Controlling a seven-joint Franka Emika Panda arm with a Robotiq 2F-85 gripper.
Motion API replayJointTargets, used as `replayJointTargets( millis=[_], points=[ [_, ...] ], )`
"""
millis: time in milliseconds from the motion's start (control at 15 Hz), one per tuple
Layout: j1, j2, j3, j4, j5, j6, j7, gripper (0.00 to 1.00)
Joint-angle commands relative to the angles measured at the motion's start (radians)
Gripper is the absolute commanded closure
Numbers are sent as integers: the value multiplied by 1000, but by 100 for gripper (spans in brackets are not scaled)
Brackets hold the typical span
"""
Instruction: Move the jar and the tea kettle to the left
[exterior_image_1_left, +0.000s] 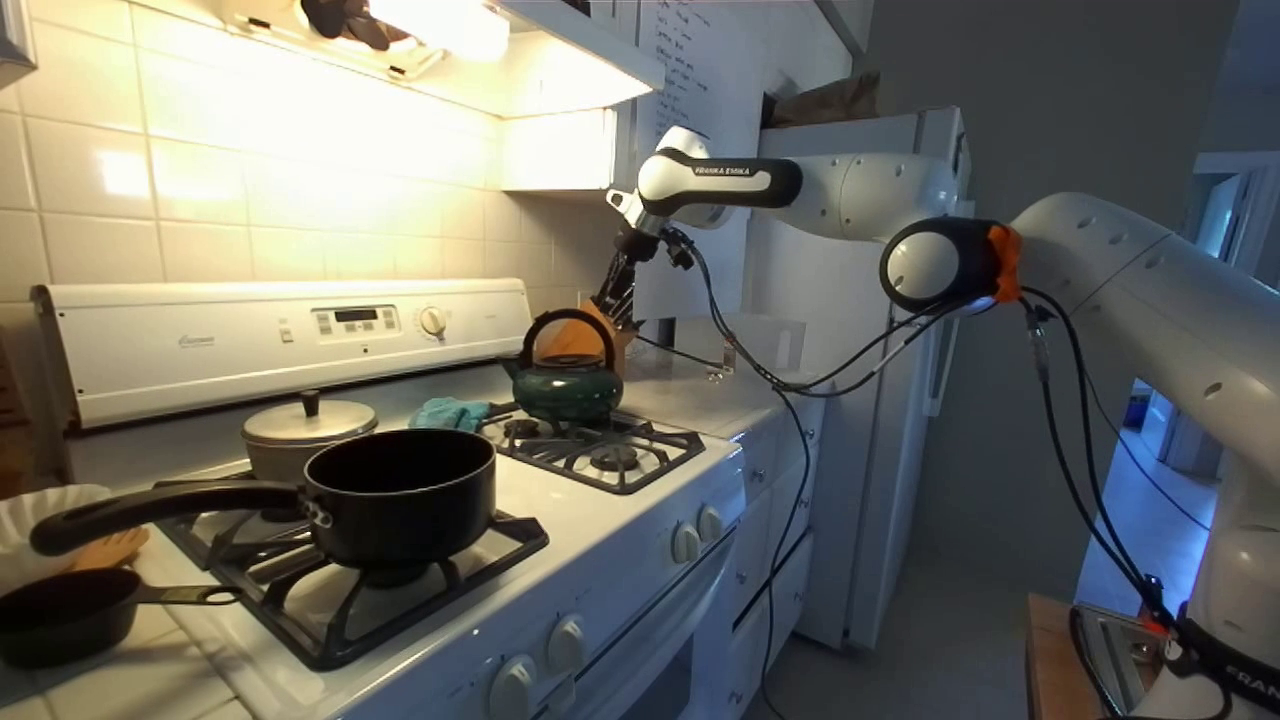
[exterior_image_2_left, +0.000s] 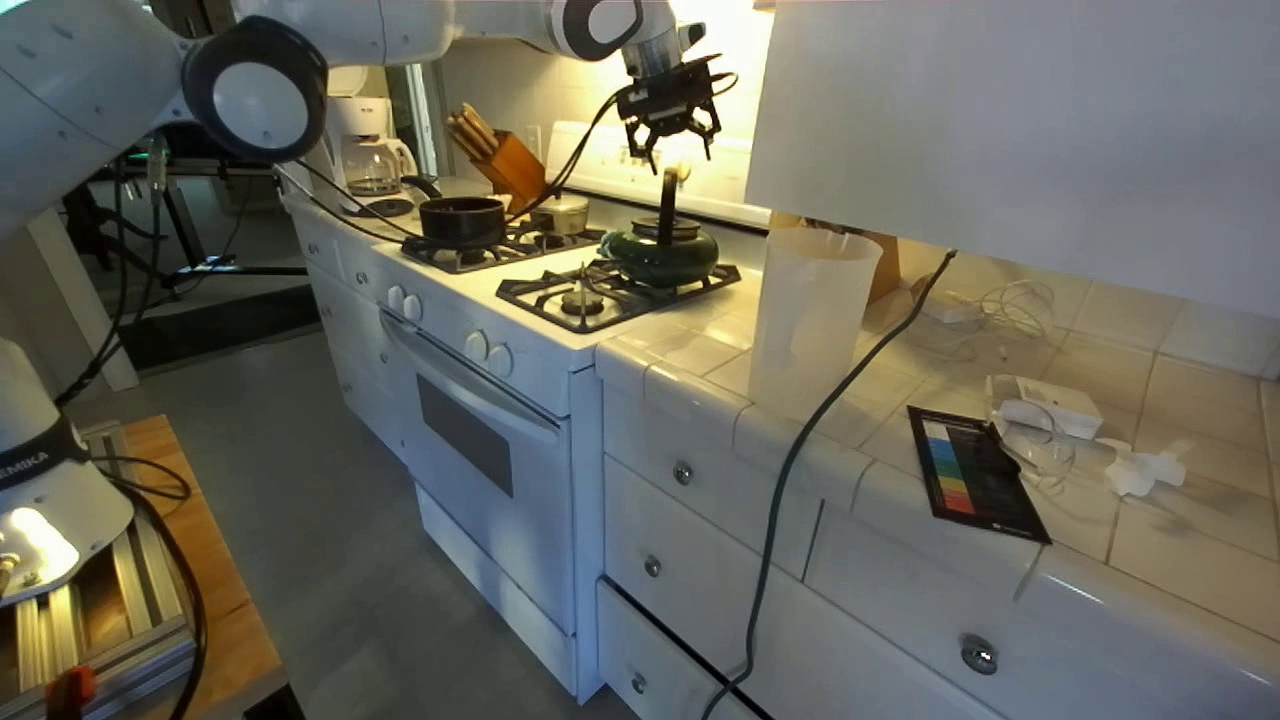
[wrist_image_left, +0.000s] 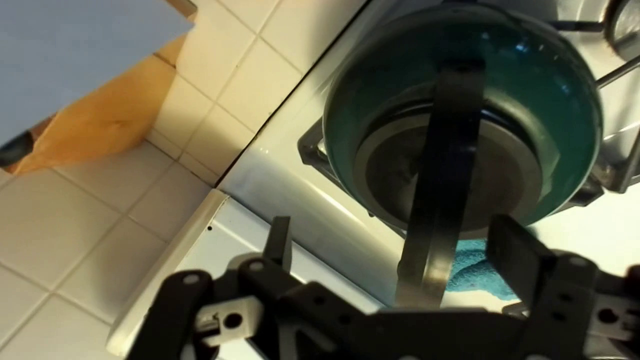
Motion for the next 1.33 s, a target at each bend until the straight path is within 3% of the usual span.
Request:
replayJointTargets(
  millis=[0,667,800,1267],
  points=[
    [0,66,36,75,32,61,-6,0],
    [-31,114,162,88,102,82,-44,2],
    [-37,117,171,87,103,78,-41,26],
    [-46,124,187,88,94,80,-40,75]
  ],
)
